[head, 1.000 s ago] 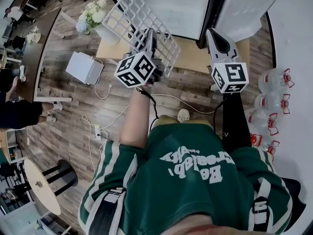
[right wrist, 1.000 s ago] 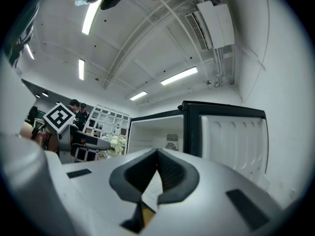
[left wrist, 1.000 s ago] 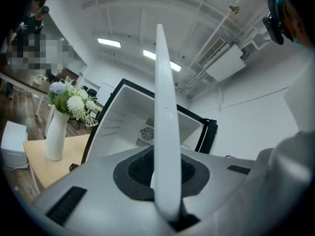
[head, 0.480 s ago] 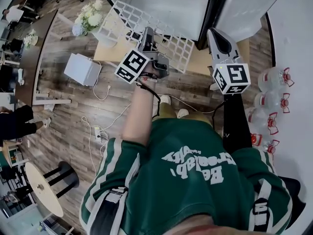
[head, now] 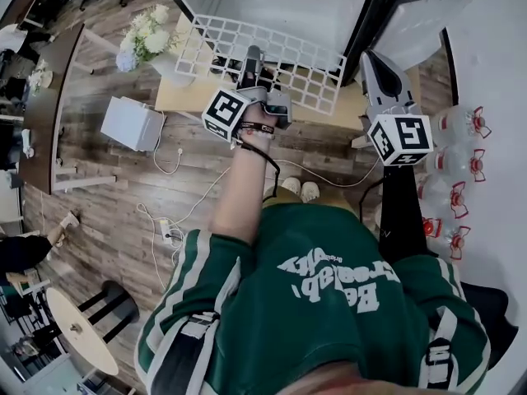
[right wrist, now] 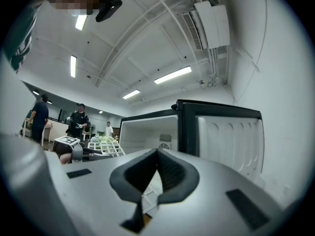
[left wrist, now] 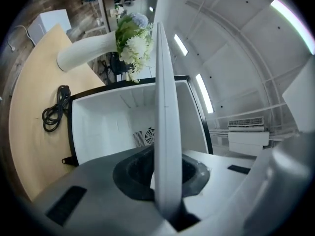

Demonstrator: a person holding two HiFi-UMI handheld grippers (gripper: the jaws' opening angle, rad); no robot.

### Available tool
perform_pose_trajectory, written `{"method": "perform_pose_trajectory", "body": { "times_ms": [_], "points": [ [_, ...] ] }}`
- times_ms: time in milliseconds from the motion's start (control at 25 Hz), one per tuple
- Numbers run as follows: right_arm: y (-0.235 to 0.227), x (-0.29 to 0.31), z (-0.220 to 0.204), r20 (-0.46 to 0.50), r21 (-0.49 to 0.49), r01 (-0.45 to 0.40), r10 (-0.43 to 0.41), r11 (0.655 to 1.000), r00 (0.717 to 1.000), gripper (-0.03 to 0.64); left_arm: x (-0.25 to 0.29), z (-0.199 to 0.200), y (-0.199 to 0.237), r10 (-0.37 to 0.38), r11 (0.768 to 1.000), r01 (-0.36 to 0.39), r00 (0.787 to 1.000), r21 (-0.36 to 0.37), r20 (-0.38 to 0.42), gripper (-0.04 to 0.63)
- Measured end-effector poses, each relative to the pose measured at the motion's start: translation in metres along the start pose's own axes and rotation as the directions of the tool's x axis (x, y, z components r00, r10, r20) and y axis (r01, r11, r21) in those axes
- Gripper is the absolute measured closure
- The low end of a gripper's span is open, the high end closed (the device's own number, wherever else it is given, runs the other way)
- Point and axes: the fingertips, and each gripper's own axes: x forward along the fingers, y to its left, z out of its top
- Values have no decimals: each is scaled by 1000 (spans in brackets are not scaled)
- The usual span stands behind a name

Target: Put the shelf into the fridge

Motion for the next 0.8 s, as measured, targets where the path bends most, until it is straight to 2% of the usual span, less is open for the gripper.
{"method": "perform_pose_trajectory", "body": {
  "times_ms": [200, 400, 800],
  "points": [
    [9, 8, 4, -8, -6, 35, -35, 999, 999, 614, 12, 7, 4, -47, 991, 47, 999, -123, 4, 549],
    [15, 10, 11, -6, -5, 67, -67, 998, 998, 614, 19, 12, 13, -56, 972, 60, 998, -229, 20, 549],
    [25, 5, 15, 5, 9, 114, -114, 993, 994, 614, 21, -6, 38, -24, 950, 12, 999, -312, -35, 549]
  ]
}}
